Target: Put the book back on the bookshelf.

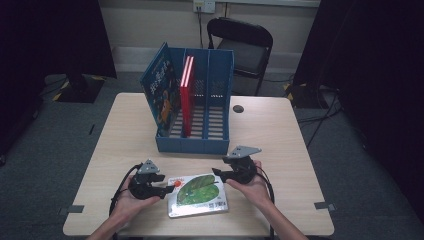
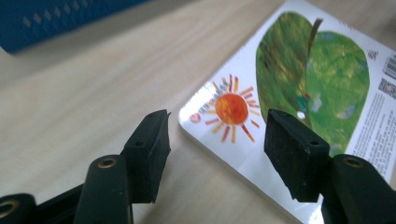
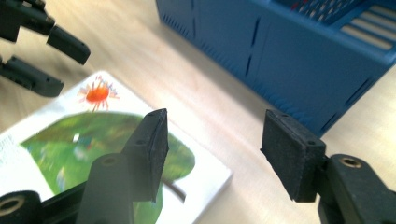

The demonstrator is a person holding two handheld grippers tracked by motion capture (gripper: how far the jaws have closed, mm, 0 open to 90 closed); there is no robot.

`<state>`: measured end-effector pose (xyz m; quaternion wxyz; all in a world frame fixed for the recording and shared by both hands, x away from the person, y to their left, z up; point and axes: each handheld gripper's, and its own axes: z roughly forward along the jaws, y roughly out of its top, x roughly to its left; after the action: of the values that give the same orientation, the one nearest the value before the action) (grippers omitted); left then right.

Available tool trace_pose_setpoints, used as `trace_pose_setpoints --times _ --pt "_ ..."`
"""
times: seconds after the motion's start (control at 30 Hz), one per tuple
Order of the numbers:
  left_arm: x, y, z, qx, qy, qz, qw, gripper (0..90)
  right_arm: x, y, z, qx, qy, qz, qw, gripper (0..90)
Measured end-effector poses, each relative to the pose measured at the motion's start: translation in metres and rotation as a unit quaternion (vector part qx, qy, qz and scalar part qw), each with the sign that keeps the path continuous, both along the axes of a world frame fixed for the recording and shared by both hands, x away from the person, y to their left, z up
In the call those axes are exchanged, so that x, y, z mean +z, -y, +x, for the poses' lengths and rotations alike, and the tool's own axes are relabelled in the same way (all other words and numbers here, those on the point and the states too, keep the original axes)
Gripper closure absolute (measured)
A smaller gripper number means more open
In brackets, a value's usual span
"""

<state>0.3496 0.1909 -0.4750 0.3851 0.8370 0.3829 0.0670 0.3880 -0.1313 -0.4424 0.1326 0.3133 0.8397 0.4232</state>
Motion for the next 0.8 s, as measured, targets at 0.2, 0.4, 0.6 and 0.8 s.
trace_pose_setpoints --times 0.2,0.4,0.6,0.8 --pt "-0.002 0.000 -0.001 -0.001 -0.008 -0.013 0.9999 44.2 -0.021 0.004 -0.021 0.007 -0.022 -0.017 0.9996 41.1" --pt "-0.008 0.004 0.002 -0.006 -0.026 -0.011 0.9996 46.9 -0.030 0.008 -0.028 0.023 -0.035 -0.015 0.9990 40.7" --pt "-0.010 0.004 0.001 -0.007 -0.019 -0.011 0.9997 46.1 -0.039 0.005 -0.029 0.032 -0.058 -0.022 0.9976 36.6" --pt "-0.013 0.006 0.007 -0.004 -0.022 -0.027 0.9994 47.6 -0.042 0.005 -0.029 0.027 -0.082 -0.020 0.9960 25.8"
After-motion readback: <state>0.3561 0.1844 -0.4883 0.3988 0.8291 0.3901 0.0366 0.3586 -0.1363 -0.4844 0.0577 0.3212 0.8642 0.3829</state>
